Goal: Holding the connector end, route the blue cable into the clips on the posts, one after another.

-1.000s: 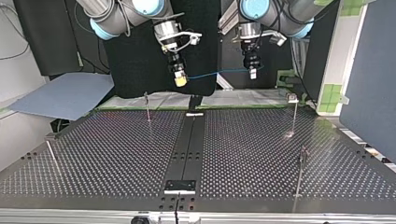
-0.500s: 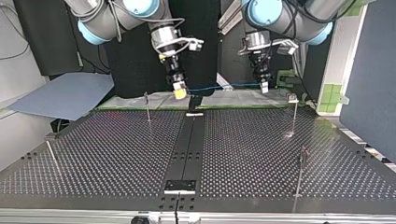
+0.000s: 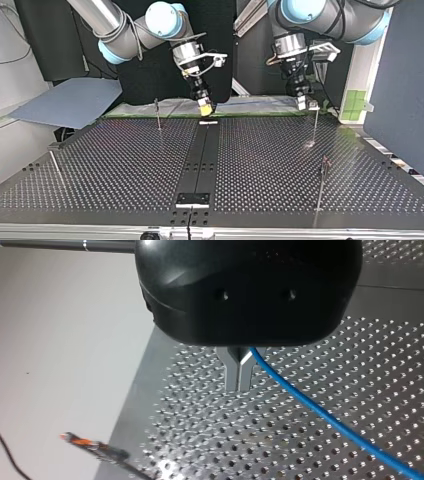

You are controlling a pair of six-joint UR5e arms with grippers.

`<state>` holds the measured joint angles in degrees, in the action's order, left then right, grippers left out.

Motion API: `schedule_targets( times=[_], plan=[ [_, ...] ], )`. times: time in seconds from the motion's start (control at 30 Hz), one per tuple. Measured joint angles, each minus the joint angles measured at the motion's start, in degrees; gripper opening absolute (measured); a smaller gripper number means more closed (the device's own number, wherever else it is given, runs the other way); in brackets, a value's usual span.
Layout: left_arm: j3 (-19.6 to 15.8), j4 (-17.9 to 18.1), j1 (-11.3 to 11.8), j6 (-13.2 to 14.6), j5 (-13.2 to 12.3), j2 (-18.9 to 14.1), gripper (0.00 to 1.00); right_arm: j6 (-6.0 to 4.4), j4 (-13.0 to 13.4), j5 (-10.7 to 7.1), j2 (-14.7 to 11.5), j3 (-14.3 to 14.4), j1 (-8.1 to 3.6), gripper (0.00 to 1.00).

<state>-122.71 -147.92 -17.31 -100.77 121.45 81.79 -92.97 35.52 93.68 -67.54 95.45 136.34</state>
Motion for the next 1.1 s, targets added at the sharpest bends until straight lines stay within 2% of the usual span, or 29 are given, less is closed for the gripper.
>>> schedule_targets(
  times=[0.17, 0.43, 0.63, 0.83, 1.1],
  plan=[
    [0.2, -2.6, 0.6, 0.3, -0.3, -1.7, 0.0, 0.14, -1.7, -0.65, 0.0, -2.5, 0.51, 0.0],
    [0.4, -5.5, 1.4, 0.5, -1.6, -1.7, 0.0, 0.3, -3.9, -0.77, 0.0, -6.8, 1.67, 0.0],
    [3.1, -7.9, 2.7, 0.5, -2.9, -0.8, 0.0, 0.27, -4.4, -0.77, 0.0, -8.6, 2.29, 0.0],
    [6.6, -10.4, 3.9, 0.2, -3.3, -0.8, 0.0, -0.78, -4.4, -1.11, 0.2, -10.4, 2.93, 0.0],
    [11.5, -12.1, 6.0, 0.1, -4.1, -0.4, 0.0, -2.13, -4.5, -1.58, 0.9, -12.9, 3.4, 0.0]
  ],
)
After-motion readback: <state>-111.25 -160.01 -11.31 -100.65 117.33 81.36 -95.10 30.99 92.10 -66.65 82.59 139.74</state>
